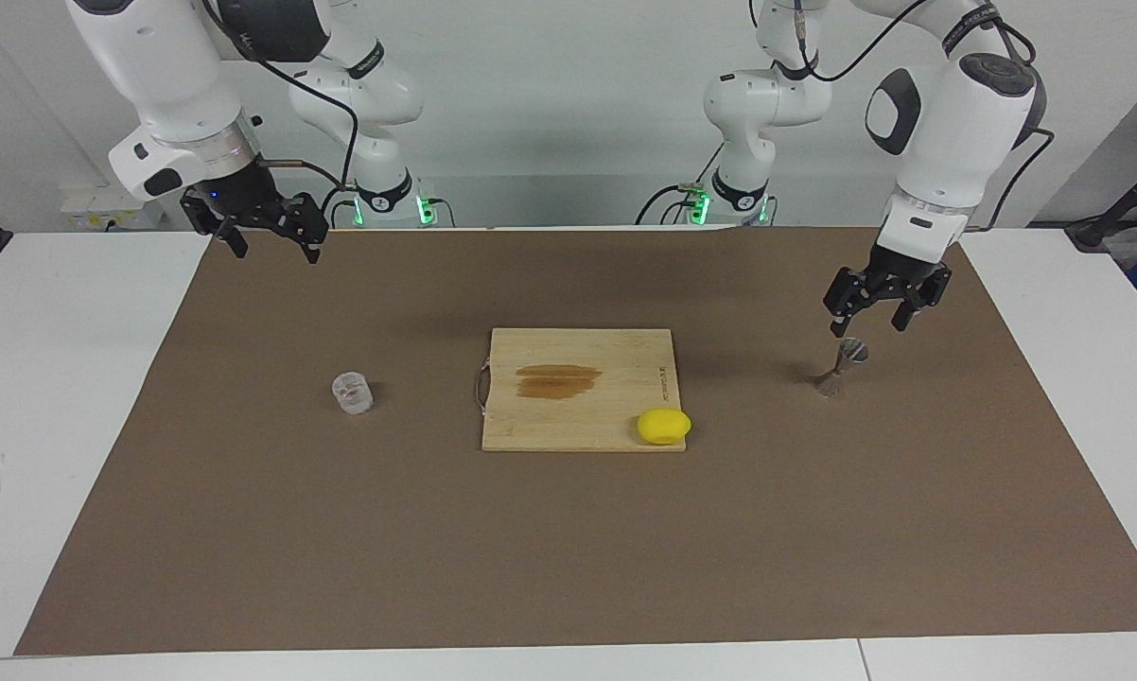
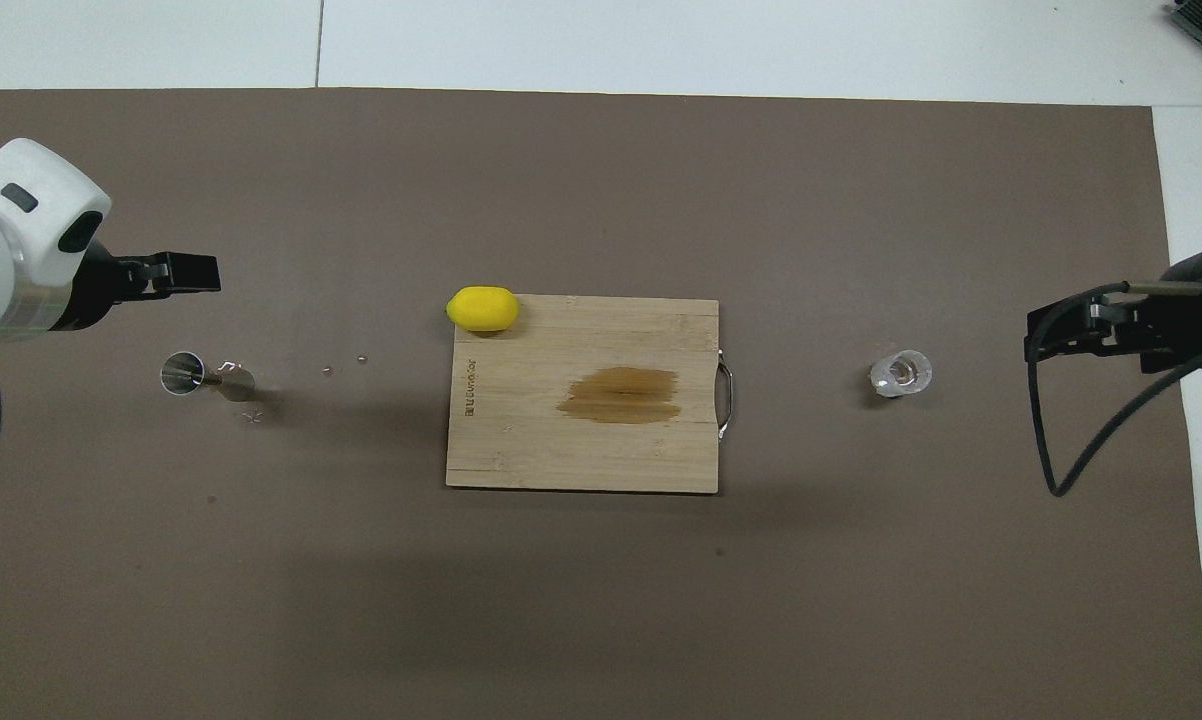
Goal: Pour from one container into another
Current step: 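Move the left gripper toward the small metal cup and open it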
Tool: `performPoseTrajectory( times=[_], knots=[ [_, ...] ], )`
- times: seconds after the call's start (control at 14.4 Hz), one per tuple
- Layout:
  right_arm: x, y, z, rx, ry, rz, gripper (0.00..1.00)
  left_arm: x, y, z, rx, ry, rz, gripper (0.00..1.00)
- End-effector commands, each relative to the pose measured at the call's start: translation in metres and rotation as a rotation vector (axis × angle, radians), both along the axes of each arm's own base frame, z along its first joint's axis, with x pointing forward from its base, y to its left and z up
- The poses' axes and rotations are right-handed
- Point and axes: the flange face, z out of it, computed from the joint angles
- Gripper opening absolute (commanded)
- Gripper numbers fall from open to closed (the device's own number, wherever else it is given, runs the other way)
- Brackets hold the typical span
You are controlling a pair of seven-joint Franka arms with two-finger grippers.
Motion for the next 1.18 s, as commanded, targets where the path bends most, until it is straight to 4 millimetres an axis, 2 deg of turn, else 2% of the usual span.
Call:
performPoseTrajectory(
  times=[0.0, 0.07, 0.21, 0.56, 0.62, 0.76, 0.9, 1.04, 1.11],
  knots=[
    [-0.002, -0.003, 0.003, -0.006, -0.001, 0.015, 1.00, -0.004, -0.013, 0.002, -0.050, 0.026, -0.021, 1.00],
    [-0.002, -0.003, 0.003, -0.006, -0.001, 0.015, 1.00, -0.002, -0.012, 0.007, -0.157, 0.026, 0.000, 1.00],
    [-0.002, -0.003, 0.003, -0.006, -0.001, 0.015, 1.00, 0.006, 0.016, 0.014, -0.315, 0.006, 0.054, 1.00],
    [-0.002, -0.003, 0.003, -0.006, -0.001, 0.015, 1.00, 0.008, 0.052, 0.016, -0.317, -0.019, -0.024, 1.00],
    [-0.002, -0.003, 0.003, -0.006, -0.001, 0.015, 1.00, 0.009, 0.067, 0.014, -0.347, -0.033, -0.032, 1.00],
    [-0.002, -0.003, 0.003, -0.007, -0.001, 0.014, 1.00, 0.013, 0.079, 0.006, -0.427, -0.066, -0.163, 1.00],
    [-0.002, -0.003, 0.003, -0.006, -0.001, 0.015, 1.00, 0.011, 0.102, 0.004, -0.455, -0.110, -0.274, 1.00],
    [-0.002, -0.003, 0.003, -0.006, -0.001, 0.015, 1.00, 0.008, 0.138, -0.005, -0.538, -0.141, -0.294, 1.00],
    [-0.002, -0.003, 0.003, -0.007, -0.001, 0.014, 1.00, 0.006, 0.149, -0.011, -0.542, -0.163, -0.366, 1.00]
  ],
)
